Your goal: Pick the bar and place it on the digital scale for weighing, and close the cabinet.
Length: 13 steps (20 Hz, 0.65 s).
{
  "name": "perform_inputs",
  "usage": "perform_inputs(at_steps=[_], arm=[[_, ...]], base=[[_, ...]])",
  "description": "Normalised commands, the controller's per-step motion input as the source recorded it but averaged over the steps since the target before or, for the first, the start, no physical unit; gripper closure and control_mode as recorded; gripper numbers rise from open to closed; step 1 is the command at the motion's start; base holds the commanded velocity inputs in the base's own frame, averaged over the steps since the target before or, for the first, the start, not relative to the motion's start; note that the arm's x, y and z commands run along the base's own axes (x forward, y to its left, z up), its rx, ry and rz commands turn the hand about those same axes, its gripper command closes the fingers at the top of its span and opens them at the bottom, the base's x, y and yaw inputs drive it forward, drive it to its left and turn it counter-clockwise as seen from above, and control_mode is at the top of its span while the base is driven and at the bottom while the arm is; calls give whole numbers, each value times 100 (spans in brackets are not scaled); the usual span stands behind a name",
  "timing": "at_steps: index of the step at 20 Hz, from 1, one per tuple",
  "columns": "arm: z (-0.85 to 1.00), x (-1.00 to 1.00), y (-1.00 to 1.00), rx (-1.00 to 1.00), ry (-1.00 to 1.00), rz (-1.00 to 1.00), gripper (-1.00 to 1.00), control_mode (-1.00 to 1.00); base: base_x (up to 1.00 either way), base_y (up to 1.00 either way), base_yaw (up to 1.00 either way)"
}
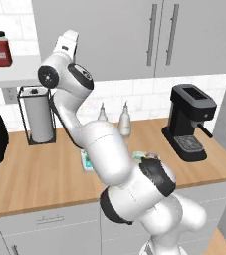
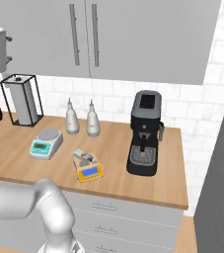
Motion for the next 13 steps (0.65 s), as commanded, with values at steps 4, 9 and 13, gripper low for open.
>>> perform_inputs(at_steps=[4,9,13], arm=[[-43,100,-29,0,14,0,-100,-100],[-76,100,-29,0,13,0,-100,-100],[-94,100,-79,0,15,7,-100,-100]], base=[[0,0,0],[0,0,0],[0,0,0]])
